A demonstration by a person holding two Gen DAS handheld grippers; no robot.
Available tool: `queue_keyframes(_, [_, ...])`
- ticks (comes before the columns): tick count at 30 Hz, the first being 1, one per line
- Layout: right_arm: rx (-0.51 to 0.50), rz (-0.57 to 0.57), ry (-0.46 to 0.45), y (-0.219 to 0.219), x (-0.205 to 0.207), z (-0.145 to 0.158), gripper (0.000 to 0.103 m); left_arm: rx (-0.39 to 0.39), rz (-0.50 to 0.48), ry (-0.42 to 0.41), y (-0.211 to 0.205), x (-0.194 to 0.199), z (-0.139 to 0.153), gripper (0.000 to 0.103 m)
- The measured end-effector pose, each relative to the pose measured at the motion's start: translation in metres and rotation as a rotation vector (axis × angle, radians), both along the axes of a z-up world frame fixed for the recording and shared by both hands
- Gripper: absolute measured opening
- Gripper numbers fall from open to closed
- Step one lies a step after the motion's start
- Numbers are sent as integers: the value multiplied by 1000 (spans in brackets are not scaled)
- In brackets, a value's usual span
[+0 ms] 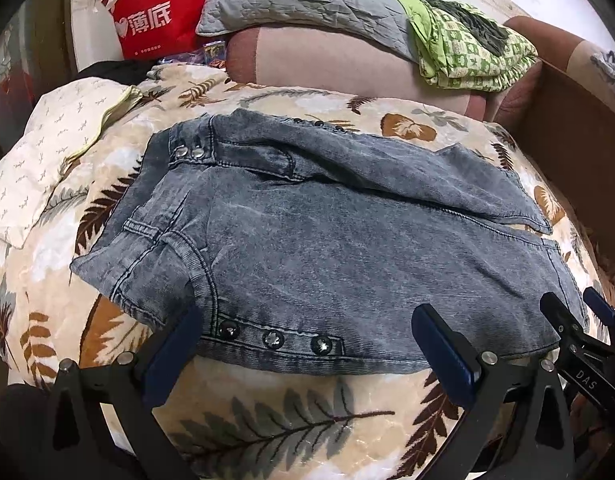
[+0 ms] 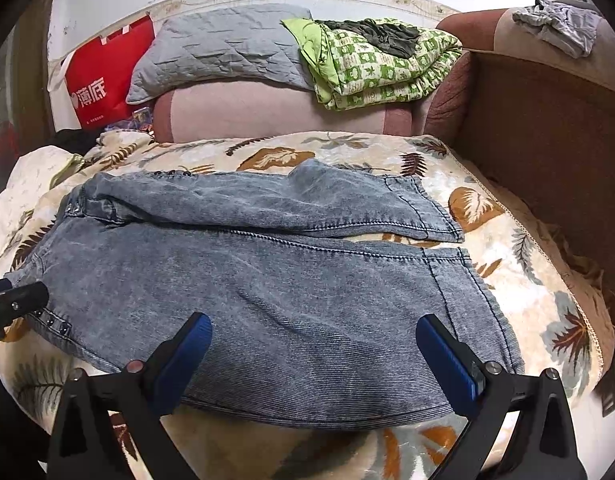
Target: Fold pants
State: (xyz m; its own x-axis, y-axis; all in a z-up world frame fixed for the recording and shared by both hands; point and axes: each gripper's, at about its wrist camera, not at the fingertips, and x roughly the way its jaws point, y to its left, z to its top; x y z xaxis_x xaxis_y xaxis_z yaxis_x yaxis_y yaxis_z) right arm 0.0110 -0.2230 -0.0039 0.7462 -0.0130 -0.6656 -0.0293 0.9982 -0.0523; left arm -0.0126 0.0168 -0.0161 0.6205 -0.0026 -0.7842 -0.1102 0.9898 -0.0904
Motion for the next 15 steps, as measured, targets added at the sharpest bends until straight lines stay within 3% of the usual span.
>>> queue_keyframes(15, [4, -2, -3, -2, -1, 1, 103, -3, 25, 4, 9, -1, 0, 103])
